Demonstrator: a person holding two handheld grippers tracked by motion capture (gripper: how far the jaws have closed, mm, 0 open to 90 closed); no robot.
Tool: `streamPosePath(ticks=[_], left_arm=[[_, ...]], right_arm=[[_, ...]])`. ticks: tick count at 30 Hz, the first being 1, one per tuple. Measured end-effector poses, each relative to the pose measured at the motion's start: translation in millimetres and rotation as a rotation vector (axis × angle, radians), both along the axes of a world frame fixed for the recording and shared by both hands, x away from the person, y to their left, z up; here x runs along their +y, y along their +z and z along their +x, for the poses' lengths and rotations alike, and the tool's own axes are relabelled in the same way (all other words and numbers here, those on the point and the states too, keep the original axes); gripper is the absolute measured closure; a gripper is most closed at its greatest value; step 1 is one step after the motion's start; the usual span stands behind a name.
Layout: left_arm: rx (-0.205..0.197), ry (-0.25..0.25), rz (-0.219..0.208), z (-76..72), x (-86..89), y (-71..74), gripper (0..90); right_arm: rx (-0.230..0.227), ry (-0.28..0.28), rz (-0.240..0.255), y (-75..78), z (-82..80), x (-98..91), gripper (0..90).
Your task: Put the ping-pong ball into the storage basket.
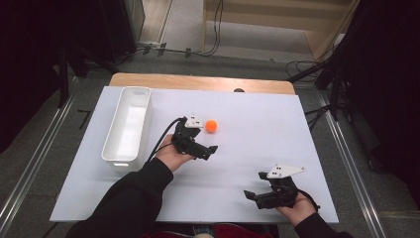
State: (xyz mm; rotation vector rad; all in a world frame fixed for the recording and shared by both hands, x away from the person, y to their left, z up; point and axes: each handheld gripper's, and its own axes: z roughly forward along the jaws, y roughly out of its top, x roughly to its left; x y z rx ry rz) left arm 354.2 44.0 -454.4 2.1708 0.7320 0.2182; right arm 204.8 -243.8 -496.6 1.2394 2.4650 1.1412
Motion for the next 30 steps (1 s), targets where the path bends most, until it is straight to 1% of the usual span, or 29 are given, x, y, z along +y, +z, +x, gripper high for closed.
streamPosePath(ticks=[1,4,5,8,10,11,13,14,18,19,22,25,26,27,28,29,30], left_arm=[[-0.001,-0.002,0.007,1.3,0.0,0.3,0.0],[0.003,0.003,0.004,5.9,-1.1,-0.1,0.0],[0.004,0.003,0.01,8.6,-1.7,-0.6,0.0],[0.006,0.0,0.01,11.7,-2.5,-1.2,0.0],[0.006,0.002,0.012,14.1,-3.9,-2.1,0.0],[0.004,0.002,0.014,15.5,-4.5,-2.4,0.0],[0.005,0.0,0.02,17.9,-5.6,-2.8,0.0],[0.006,0.007,0.009,20.4,-7.3,-3.8,0.0],[0.009,0.011,0.008,24.4,-8.5,-4.8,0.0],[0.008,0.013,0.015,25.9,-8.7,-4.7,0.0],[0.013,0.017,0.009,30.7,-10.7,-4.4,0.0],[0.013,0.015,0.019,35.1,-12.2,-4.4,0.0],[0.013,0.023,0.008,36.7,-13.1,-5.1,0.0],[0.013,0.026,0.008,38.3,-13.0,-5.4,0.0],[0.019,0.033,0.01,41.4,-13.8,-7.2,0.0],[0.019,0.033,0.01,41.4,-13.8,-7.2,0.0],[0.016,0.029,0.021,43.3,-13.7,-7.5,0.0]], right_arm=[[-0.001,0.0,-0.002,-0.1,0.0,0.0,11.5],[0.008,0.0,-0.001,-0.4,-0.3,-0.1,11.5],[0.008,-0.001,-0.002,-0.4,-0.4,0.0,11.5],[0.008,-0.002,0.001,-0.1,-0.8,0.0,11.5],[-0.006,-0.004,0.01,0.7,-1.2,0.1,11.5],[-0.016,-0.006,0.006,1.0,-1.2,-0.4,11.5],[-0.014,-0.012,0.012,1.5,-1.4,-0.6,11.5],[-0.006,-0.015,0.008,1.4,-2.0,-0.6,11.5],[-0.007,-0.013,0.006,1.1,-2.1,-0.8,11.5],[-0.008,-0.013,0.006,1.0,-2.2,-0.8,11.5],[-0.009,-0.013,0.003,0.4,-2.1,-1.1,11.5],[-0.007,-0.015,0.003,0.2,-2.1,-1.0,11.5],[-0.007,-0.015,0.003,0.3,-2.1,-1.0,11.5],[-0.007,-0.015,0.003,0.3,-2.2,-1.3,11.5],[-0.007,-0.015,0.003,0.3,-2.2,-1.4,11.5],[-0.007,-0.015,0.003,0.3,-2.2,-1.4,11.5],[-0.007,-0.014,0.003,0.4,-2.3,-1.5,11.5]])
